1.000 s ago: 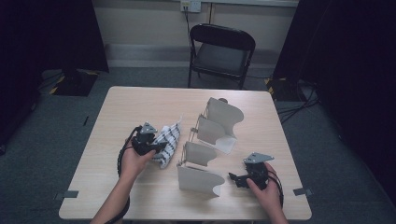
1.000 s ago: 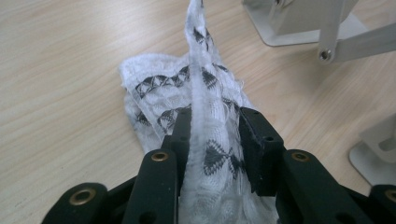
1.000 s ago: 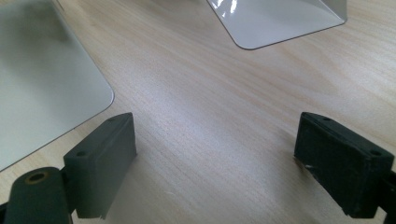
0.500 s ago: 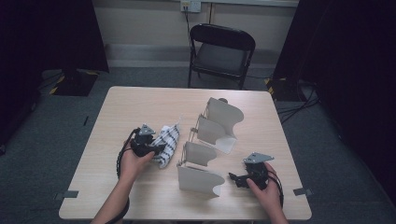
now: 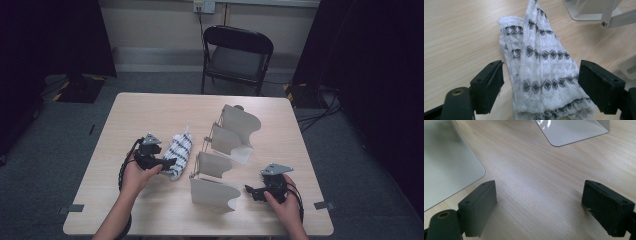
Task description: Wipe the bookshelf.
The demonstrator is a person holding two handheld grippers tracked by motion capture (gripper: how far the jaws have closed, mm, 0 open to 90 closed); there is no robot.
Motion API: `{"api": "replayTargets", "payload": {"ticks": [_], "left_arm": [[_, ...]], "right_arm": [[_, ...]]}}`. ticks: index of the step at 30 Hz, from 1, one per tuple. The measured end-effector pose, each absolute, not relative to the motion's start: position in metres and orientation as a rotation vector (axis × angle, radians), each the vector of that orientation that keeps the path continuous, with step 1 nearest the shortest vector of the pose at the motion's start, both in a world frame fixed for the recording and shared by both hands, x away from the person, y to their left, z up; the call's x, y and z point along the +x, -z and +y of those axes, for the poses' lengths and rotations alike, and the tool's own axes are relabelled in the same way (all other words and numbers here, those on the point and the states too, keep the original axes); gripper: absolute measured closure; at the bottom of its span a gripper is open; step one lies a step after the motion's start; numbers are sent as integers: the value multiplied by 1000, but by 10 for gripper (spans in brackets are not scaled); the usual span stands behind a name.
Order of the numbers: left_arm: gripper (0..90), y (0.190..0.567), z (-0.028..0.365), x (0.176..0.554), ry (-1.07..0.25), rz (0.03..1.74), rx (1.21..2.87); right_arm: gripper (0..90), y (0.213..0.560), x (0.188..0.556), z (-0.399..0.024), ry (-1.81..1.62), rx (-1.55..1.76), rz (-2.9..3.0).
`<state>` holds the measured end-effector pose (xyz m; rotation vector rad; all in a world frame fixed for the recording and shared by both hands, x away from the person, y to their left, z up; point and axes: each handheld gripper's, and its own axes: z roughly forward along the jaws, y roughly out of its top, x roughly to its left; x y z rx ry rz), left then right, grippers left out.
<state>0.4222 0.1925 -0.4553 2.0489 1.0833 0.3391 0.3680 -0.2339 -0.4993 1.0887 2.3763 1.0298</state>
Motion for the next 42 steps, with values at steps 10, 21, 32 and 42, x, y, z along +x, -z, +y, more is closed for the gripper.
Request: {"api": "replayTargets", "payload": {"ticks": [10, 21, 32, 42], "left_arm": [[198, 460, 210, 411, -282, 1104, 2021], [215, 472, 231, 398, -287, 1119, 2058], [220, 480, 253, 383, -316, 1140, 2072], [221, 488, 268, 376, -340, 1157, 2077]], "right_arm": [[122, 499, 368, -234, -1031, 1090, 2376], [122, 499, 368, -234, -1031, 1089, 2376], [122, 499, 368, -234, -1031, 1089, 2376], [122, 499, 368, -234, -1031, 1089, 2376]]}}
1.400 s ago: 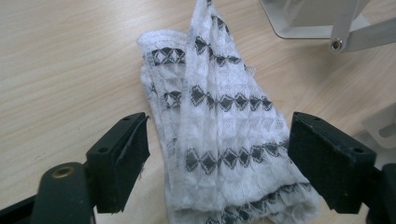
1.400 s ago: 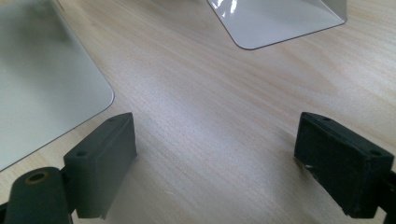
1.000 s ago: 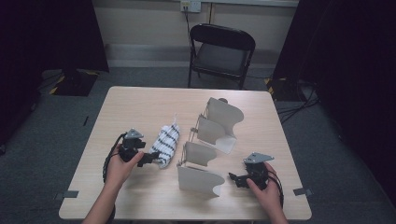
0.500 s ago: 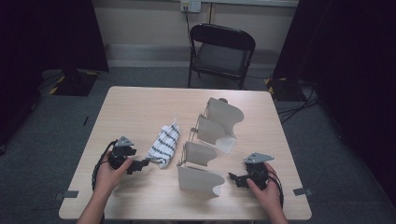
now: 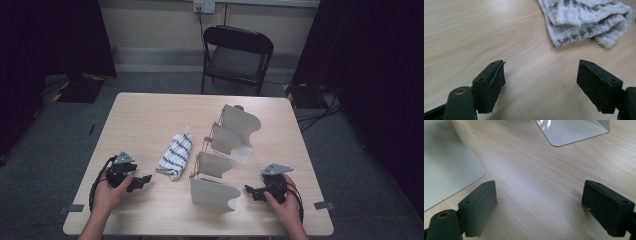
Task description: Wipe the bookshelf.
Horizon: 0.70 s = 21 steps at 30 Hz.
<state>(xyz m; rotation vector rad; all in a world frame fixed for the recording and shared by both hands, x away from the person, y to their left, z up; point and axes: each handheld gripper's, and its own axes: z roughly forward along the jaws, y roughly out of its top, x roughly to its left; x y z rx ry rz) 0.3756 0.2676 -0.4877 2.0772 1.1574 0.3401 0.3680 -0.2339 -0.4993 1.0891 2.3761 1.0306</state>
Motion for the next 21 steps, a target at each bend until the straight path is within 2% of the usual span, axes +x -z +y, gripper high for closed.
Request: {"api": "replayTargets", "payload": {"ticks": [14, 21], "left_arm": [[213, 494, 277, 364, -443, 1096, 2142], [152, 501, 281, 362, -464, 1066, 2097]], "right_arm": [[122, 499, 368, -234, -1031, 1090, 2376], [122, 499, 368, -234, -1031, 1090, 2376]]}}
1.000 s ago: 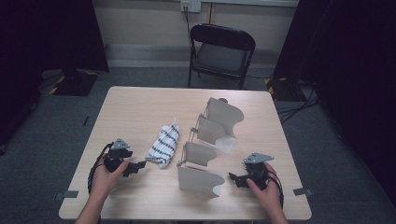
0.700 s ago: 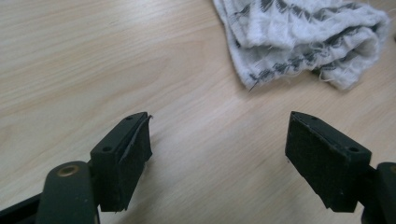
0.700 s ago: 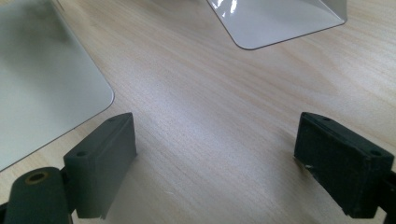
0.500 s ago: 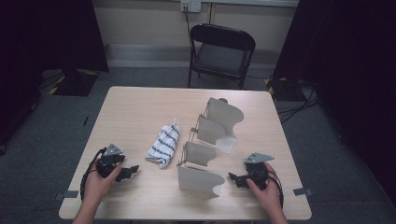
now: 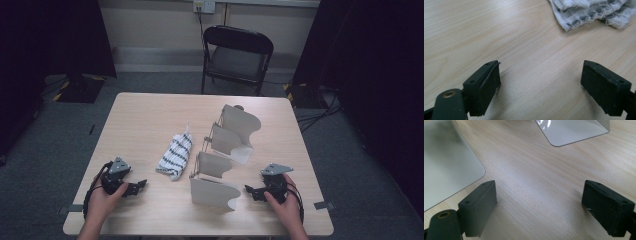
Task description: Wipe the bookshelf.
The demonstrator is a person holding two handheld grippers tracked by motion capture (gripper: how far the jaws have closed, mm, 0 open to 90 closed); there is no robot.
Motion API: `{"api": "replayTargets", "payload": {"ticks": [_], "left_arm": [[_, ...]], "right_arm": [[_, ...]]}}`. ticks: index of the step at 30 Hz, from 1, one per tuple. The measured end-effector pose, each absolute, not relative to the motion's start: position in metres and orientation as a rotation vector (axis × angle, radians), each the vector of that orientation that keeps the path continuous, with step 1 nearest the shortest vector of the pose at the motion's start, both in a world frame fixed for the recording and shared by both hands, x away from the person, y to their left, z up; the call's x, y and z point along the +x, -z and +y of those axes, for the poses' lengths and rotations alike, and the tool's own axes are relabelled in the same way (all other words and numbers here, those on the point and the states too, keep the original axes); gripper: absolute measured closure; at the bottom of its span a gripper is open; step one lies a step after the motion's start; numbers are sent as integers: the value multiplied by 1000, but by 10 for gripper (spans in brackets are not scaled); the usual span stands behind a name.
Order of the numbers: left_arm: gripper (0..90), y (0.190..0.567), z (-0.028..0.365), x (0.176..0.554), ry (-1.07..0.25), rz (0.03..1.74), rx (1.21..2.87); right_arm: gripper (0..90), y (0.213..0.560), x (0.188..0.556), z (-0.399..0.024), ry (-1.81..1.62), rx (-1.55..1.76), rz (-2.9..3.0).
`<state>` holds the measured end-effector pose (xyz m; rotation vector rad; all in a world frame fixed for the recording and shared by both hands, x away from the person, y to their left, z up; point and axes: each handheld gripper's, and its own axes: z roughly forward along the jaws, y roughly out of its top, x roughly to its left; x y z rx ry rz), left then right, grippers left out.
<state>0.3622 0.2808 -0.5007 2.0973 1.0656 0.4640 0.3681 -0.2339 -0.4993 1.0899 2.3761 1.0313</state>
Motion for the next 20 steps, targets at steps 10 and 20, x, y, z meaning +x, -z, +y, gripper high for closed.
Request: {"api": "replayTargets", "payload": {"ticks": [10, 20], "left_arm": [[143, 501, 281, 361, -471, 1072, 2099], [138, 501, 281, 361, -475, 1076, 2100]], "right_arm": [[122, 499, 368, -234, -1030, 1089, 2377], [122, 499, 368, -234, -1030, 1089, 2377]]}}
